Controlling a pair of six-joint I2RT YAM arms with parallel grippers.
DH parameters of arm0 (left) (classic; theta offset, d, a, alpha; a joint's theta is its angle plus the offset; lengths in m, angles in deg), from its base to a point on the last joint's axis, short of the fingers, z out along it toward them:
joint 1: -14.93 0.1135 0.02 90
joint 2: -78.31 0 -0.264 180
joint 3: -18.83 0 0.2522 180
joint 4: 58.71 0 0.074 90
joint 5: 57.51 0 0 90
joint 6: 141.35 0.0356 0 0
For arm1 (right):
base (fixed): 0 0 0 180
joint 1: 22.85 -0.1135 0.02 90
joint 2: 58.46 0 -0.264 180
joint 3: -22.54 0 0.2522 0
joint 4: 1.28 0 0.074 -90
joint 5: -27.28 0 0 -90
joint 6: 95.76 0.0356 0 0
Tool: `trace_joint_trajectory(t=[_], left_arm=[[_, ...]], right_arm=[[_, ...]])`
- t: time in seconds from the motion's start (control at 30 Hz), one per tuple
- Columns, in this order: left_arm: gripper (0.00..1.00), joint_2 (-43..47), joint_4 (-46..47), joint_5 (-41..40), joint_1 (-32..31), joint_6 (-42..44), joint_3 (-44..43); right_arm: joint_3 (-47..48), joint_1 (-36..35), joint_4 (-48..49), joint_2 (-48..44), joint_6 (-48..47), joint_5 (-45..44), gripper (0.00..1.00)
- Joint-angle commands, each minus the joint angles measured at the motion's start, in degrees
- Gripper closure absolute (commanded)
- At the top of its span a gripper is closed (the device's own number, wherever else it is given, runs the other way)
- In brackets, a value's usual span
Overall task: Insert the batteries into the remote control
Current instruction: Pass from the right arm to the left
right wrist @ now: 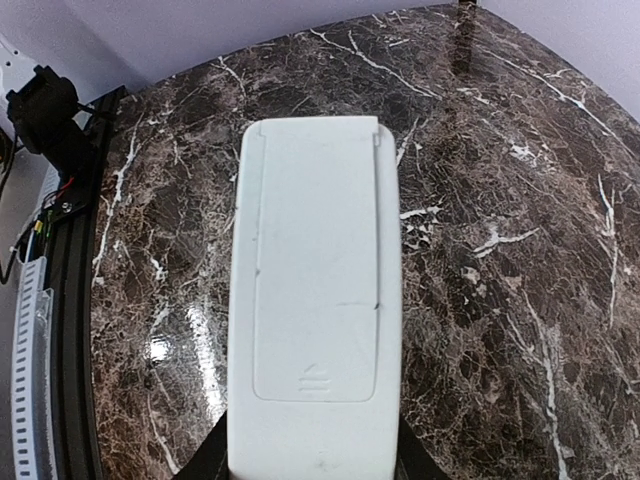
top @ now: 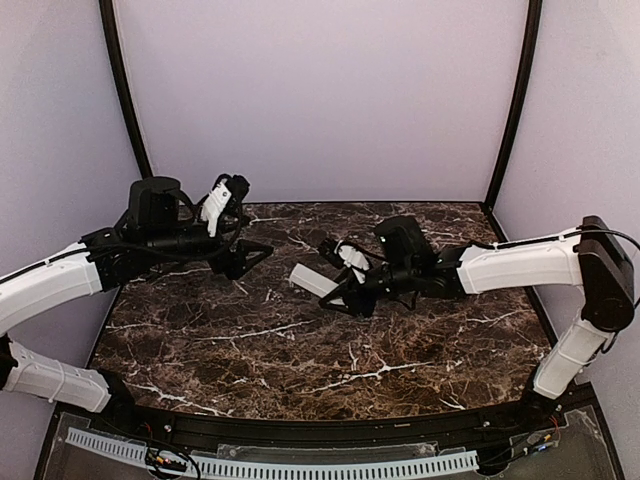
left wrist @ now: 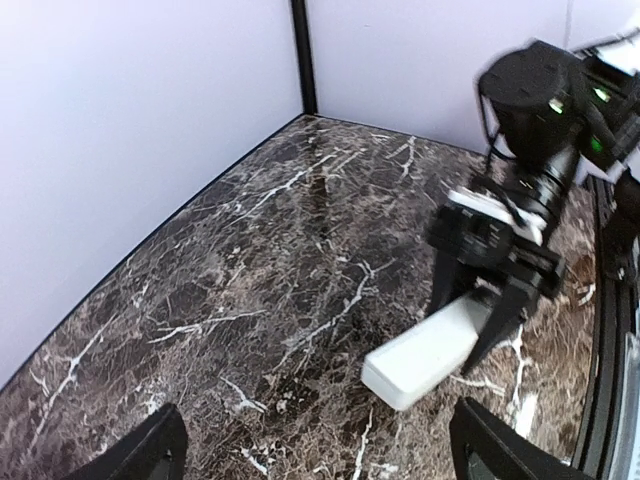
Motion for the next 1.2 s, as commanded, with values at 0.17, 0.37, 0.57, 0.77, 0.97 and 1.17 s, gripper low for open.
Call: trace_joint_trajectory(t=[0.17, 0.37, 0.57, 0.77, 0.97, 1.17], left_arm=[[0.15, 2.2, -8.05, 7.61, -4.88, 19.9, 0.99], [0.14, 4.93, -9.33, -6.39, -13.65, 35.5, 3.03], [0.18, 3.97, -10.78, -12.56, -19.43, 46.17, 2.29], [0.23, 0.35, -11.97, -13.45, -21.43, 49.49, 0.46], [0.33, -2.38, -12.7, -13.45, -21.9, 49.74, -1.64], [0.48, -5.47, -13.99, -12.86, -22.65, 48.7, -3.41]], right_arm=[[1.61, 1.6, -0.74, -0.7, 2.76, 21.23, 1.0], [3.95, 2.81, -3.05, 0.39, 5.59, 28.61, 1.0], [7.45, 2.99, -9.3, 2.89, 5.05, 31.29, 1.0], [7.77, 2.9, -10.56, 3.49, 4.85, 32.84, 1.0], [8.56, 2.9, -12.08, 4.55, 4.14, 33.82, 1.0], [9.94, 2.72, -13.77, 5.8, 3.48, 34.68, 1.0]])
